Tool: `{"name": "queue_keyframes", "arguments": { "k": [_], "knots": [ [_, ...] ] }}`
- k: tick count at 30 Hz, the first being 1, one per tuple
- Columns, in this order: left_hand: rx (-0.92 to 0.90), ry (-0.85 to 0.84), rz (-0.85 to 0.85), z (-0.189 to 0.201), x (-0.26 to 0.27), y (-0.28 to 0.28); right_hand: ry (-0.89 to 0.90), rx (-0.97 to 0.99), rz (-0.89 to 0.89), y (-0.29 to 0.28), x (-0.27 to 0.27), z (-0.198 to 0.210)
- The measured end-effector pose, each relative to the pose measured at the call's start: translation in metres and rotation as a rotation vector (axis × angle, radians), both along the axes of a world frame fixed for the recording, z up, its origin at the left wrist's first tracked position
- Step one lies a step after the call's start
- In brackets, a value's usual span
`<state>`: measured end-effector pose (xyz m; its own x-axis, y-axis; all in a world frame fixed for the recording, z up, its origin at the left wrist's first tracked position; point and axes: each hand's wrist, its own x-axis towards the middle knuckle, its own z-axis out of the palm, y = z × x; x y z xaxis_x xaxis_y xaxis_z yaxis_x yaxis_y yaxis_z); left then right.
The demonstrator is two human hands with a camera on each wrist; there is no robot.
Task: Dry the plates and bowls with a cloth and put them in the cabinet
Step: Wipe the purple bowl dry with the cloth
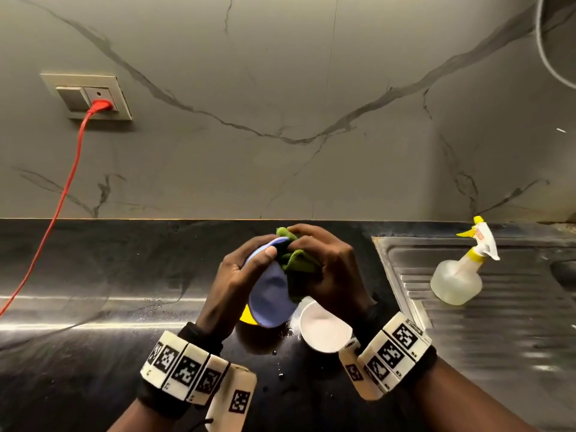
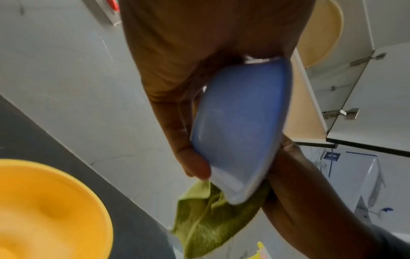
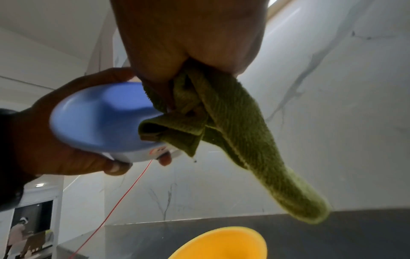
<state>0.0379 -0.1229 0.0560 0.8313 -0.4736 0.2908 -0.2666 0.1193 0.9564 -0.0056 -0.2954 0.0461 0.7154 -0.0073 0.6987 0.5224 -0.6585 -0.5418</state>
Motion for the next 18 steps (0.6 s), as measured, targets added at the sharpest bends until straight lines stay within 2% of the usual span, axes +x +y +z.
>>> {"name": "queue_keyframes", "arguments": {
  "k": [2, 4, 6, 8, 11, 13, 18],
  "knots": [
    [0.059, 0.014, -0.011, 0.002, 0.003, 0.002, 0.009, -0.010, -0.001, 0.001, 0.001, -0.003],
    [0.135, -0.001, 0.006, 0.001, 0.000, 0.004, 0.036, 0.117, -0.054, 0.005, -0.001, -0.008],
    [0.112, 0.018, 0.039, -0.003, -0.008, 0.004, 0.088, 0.312, -0.114, 0.009, -0.002, -0.010],
    [0.053, 0.013, 0.053, -0.008, -0.017, 0.002, 0.112, 0.407, -0.137, 0.012, -0.002, -0.007],
    [-0.047, -0.014, 0.093, -0.008, -0.018, 0.002, 0.122, 0.435, -0.082, 0.019, -0.003, -0.002],
    [-0.086, 0.009, 0.061, -0.004, -0.014, 0.005, 0.146, 0.455, -0.059, 0.024, -0.009, -0.005],
    [-0.024, 0.020, -0.025, 0.004, -0.009, 0.009, 0.164, 0.400, -0.076, 0.022, -0.016, -0.012]
  ]
}}
